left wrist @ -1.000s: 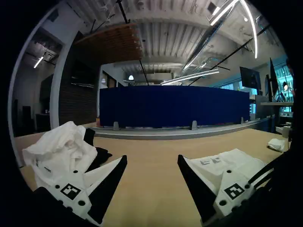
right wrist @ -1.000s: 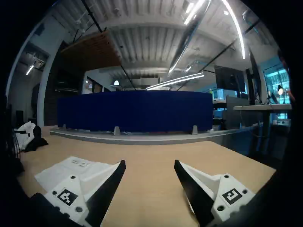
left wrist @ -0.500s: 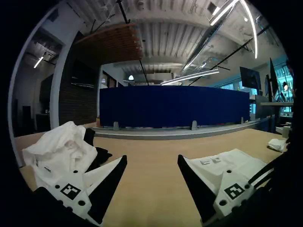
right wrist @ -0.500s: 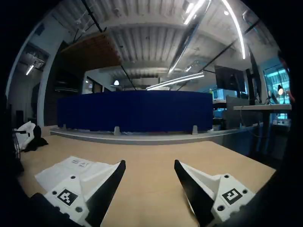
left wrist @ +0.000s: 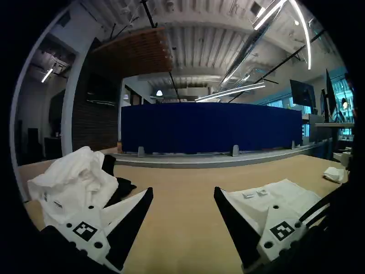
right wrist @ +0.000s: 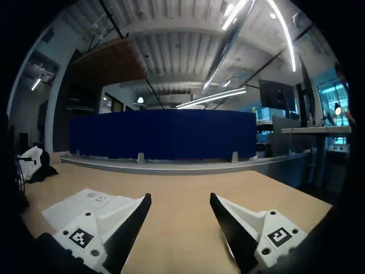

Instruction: Fold towel

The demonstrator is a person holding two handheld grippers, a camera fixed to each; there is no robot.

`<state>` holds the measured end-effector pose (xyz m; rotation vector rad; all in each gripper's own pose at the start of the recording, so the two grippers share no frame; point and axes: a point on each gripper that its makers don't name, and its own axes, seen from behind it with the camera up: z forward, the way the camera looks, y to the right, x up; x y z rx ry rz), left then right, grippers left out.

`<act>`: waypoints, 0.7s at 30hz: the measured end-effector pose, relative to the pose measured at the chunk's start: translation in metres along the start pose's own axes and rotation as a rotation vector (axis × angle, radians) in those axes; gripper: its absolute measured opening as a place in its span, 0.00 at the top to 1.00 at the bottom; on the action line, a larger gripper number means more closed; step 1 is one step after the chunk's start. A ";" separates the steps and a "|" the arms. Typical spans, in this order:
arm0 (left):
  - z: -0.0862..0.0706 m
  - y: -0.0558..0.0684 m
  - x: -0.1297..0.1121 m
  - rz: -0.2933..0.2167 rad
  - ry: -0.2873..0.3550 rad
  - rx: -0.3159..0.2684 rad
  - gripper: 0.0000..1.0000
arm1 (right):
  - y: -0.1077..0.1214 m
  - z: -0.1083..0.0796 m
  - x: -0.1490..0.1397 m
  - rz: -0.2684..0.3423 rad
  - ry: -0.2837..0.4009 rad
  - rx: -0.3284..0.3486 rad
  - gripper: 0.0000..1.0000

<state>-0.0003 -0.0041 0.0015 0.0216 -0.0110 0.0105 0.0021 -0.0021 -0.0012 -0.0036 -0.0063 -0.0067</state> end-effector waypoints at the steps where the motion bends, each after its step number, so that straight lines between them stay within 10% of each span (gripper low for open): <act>1: 0.001 -0.002 0.000 0.009 -0.006 0.009 0.01 | 0.000 0.000 -0.001 -0.004 -0.006 -0.004 0.01; 8: 0.001 0.004 0.033 0.054 -0.025 -0.001 0.01 | -0.008 -0.004 0.033 -0.038 -0.024 -0.011 0.00; 21: -0.009 0.029 0.147 -0.024 -0.068 -0.104 0.01 | -0.015 -0.007 0.162 -0.035 -0.005 -0.007 0.01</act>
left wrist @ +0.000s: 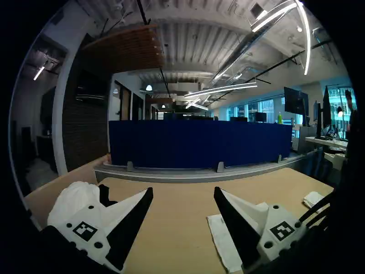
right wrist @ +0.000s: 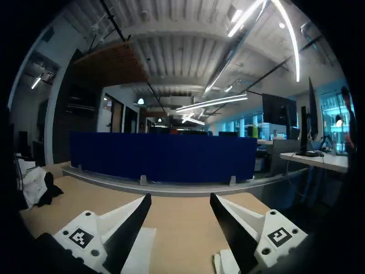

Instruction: Fold towel

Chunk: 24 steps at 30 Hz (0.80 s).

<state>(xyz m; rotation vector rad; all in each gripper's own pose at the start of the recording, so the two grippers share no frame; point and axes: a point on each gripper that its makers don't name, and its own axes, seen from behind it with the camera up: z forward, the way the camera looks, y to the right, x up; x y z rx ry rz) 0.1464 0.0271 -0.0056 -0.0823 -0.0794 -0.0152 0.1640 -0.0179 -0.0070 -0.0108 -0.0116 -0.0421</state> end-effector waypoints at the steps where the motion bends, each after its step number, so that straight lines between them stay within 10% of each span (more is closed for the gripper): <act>1: 0.001 0.002 0.002 0.004 -0.013 -0.007 0.01 | 0.000 0.001 0.004 -0.003 -0.007 0.000 0.01; 24: -0.015 0.084 -0.037 0.119 -0.374 -0.367 0.01 | -0.084 -0.016 -0.044 -0.134 -0.418 0.430 0.01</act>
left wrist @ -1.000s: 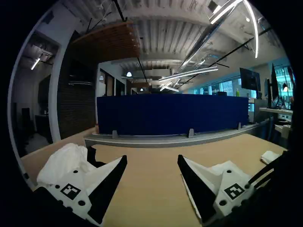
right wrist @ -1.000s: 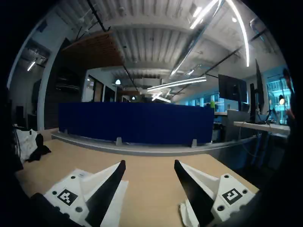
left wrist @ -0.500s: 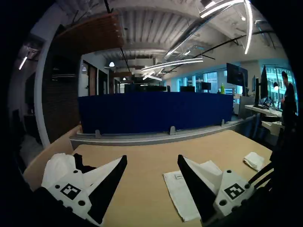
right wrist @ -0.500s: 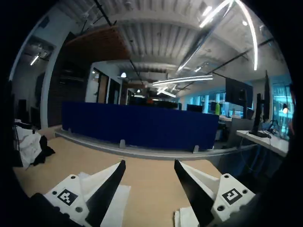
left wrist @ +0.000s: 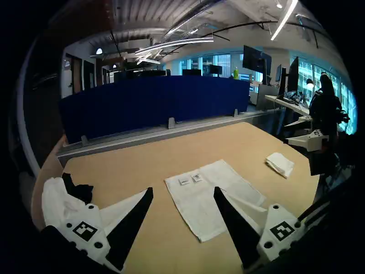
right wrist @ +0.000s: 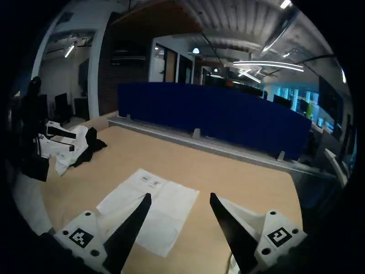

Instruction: Fold towel

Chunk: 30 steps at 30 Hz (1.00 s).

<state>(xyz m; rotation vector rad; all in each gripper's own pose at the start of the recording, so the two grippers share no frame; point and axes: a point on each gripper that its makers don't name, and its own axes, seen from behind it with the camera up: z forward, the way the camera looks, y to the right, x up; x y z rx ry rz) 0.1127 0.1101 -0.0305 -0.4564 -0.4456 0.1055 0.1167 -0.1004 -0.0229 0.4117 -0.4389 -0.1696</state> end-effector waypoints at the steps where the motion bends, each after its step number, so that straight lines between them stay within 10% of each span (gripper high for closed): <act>1: 0.002 0.001 -0.003 0.004 -0.007 -0.004 0.01 | -0.001 0.002 -0.002 -0.004 -0.004 0.004 0.01; 11: 0.023 0.014 -0.035 0.060 -0.047 -0.026 0.01 | -0.012 0.019 -0.037 -0.028 -0.046 0.050 0.01; 30: 0.077 0.045 -0.178 0.048 -0.246 -0.118 0.02 | -0.033 0.056 -0.173 -0.043 -0.251 0.114 0.01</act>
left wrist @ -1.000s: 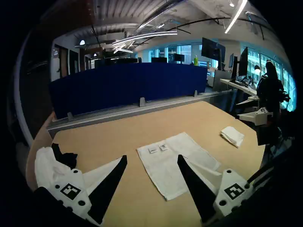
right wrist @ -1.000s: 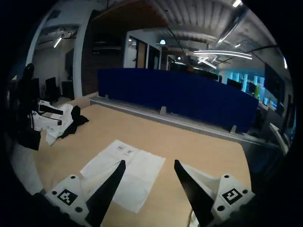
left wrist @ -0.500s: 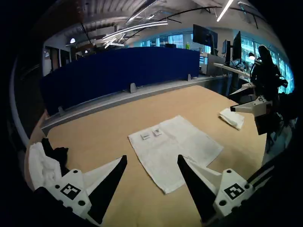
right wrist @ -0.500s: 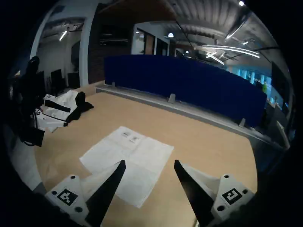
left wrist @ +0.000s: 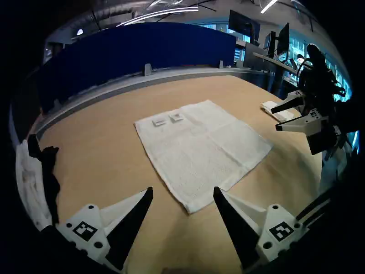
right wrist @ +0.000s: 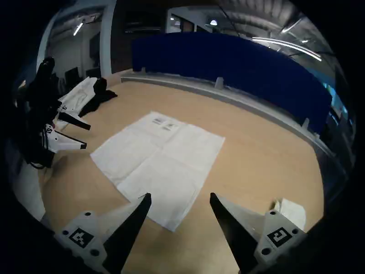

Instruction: Fold towel

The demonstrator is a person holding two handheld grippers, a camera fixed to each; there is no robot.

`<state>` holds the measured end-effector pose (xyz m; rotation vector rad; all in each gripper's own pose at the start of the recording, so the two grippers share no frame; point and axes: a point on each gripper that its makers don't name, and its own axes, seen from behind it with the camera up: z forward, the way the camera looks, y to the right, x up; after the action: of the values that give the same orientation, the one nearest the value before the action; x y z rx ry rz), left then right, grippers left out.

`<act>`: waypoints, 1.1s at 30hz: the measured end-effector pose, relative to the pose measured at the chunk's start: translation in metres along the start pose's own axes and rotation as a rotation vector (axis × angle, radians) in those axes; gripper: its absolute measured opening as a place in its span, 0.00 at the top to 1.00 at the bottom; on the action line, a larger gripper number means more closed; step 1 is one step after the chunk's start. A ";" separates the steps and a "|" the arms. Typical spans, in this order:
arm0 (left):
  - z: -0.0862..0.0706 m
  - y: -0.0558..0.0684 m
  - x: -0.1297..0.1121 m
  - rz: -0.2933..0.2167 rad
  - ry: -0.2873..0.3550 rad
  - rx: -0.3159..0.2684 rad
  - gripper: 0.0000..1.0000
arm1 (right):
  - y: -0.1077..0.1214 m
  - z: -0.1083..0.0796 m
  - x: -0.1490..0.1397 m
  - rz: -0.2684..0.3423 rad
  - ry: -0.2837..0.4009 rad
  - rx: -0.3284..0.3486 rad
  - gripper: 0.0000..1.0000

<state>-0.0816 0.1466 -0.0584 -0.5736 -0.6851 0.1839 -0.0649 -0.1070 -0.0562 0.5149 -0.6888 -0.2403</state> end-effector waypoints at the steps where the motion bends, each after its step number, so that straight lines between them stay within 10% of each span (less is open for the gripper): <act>1: 0.003 0.001 -0.006 -0.004 -0.012 -0.003 0.02 | -0.001 0.003 -0.006 0.000 -0.010 0.002 0.01; 12: 0.017 0.013 -0.034 -0.051 -0.082 -0.016 0.11 | -0.010 0.018 -0.046 0.016 -0.077 0.018 0.07; 33: 0.024 0.021 -0.043 -0.025 -0.153 0.006 0.32 | -0.010 0.017 -0.076 0.055 -0.146 0.026 0.48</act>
<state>-0.1295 0.1598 -0.0784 -0.5483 -0.8399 0.2077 -0.1341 -0.0931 -0.0913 0.5059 -0.8480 -0.2189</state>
